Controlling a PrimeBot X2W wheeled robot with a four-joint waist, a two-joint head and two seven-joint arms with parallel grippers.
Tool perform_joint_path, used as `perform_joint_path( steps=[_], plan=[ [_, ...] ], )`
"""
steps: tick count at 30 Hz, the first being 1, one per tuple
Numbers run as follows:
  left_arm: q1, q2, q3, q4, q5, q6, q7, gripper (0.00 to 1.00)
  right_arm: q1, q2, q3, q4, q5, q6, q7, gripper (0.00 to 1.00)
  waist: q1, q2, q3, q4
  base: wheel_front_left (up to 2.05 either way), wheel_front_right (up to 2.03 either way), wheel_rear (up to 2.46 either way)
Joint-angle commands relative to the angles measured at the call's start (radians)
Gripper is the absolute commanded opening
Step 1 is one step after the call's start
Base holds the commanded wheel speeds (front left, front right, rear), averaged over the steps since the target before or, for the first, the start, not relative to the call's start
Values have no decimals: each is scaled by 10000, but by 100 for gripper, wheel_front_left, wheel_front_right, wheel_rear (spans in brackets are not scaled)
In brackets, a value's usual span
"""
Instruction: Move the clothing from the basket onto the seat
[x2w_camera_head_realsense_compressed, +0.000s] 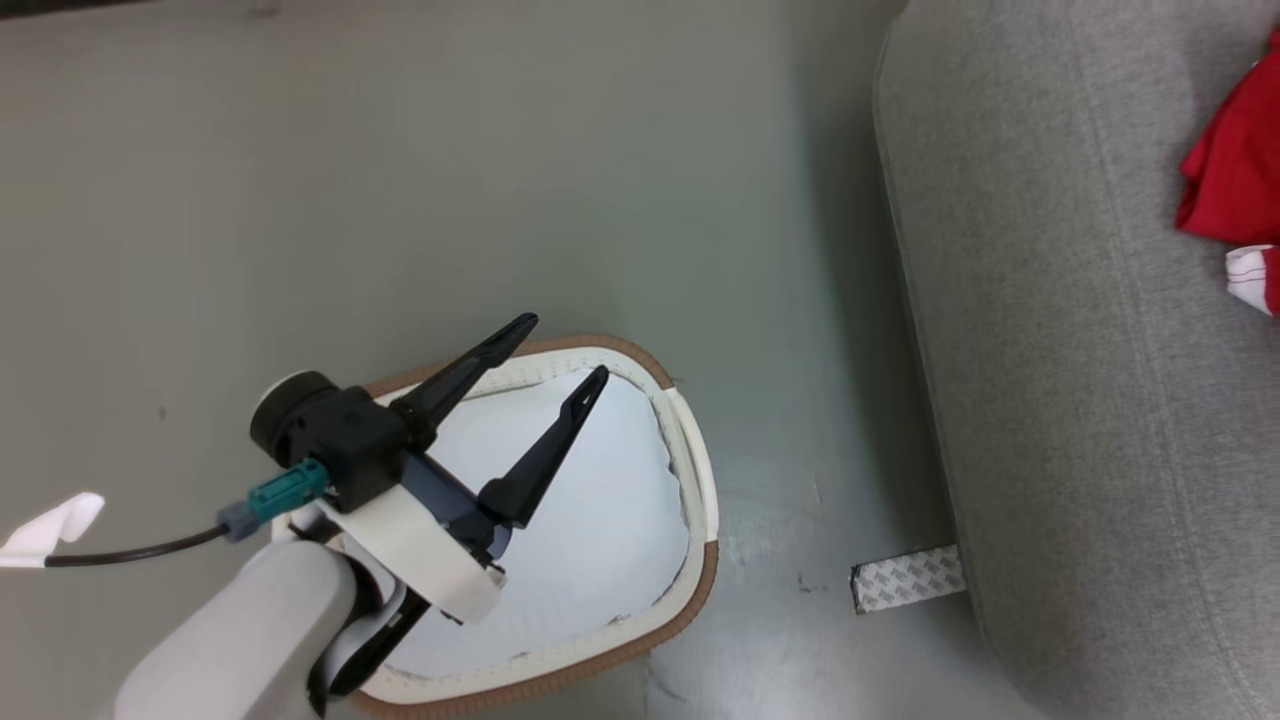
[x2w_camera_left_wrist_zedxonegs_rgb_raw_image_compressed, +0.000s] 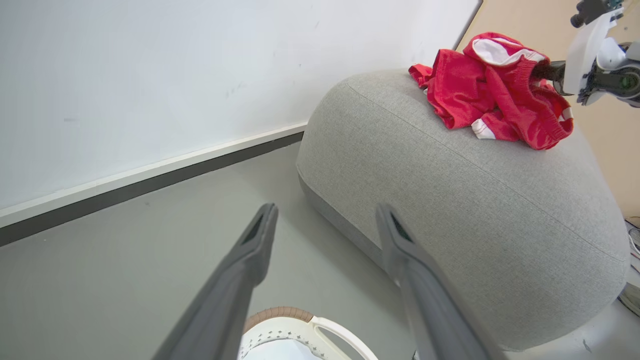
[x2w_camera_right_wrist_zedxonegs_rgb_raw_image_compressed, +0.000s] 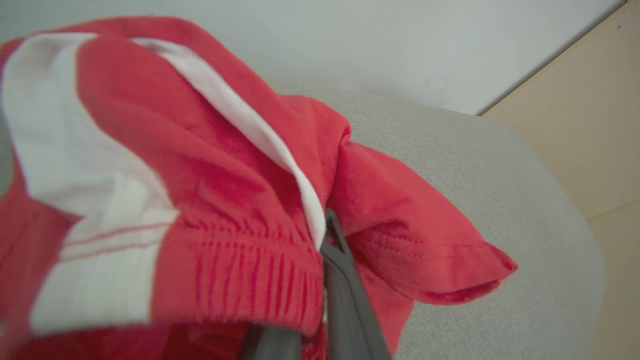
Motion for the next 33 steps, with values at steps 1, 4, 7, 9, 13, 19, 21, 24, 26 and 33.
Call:
perform_joint_path(
  steps=[1,4,7,9,13,19,21,24,26,33],
  plan=[
    [53,-31,-4,131,-46,18,-87,100,202,5,74,52,-87,-26,10,100,-1,0,-266,-71,0,0,0],
    [221,-175,-55,355,-89,46,-161,100,318,-95,363,72,-62,-26,108,100,-1,0,-815,-139,0,0,0],
    [415,-357,-68,653,-129,110,-241,100,584,-234,758,263,281,-26,442,100,-1,0,-1522,-188,0,0,0],
    [603,-504,-55,880,-205,174,-293,100,844,-484,1103,359,574,-26,601,100,-1,0,-2055,-198,0,0,0],
    [900,-675,56,1205,-347,333,-371,100,1352,-924,1695,196,1155,-26,397,100,-1,0,-2845,-196,0,0,0],
    [1491,-900,669,1648,-594,713,-451,100,2416,-1708,2424,-847,2367,-26,135,100,-1,0,-4196,-66,0,0,0],
    [1675,-955,962,1731,-675,839,-448,100,2736,-1833,2522,-1284,2803,-26,79,100,-1,0,-4567,9,0,0,0],
    [1921,-1053,1398,1718,-702,1004,-447,100,3115,-1896,2693,-2021,3289,-26,83,100,-1,0,-5034,189,0,0,0],
    [2160,-1131,1698,1707,-697,1115,-442,100,3420,-1763,2737,-2472,3508,-26,63,100,-1,0,-5321,344,0,0,0],
    [3022,-1325,3238,1521,-496,1552,-443,100,4408,-556,2920,-4273,4040,-26,-376,100,-1,0,-5879,899,0,0,0]
  ],
)
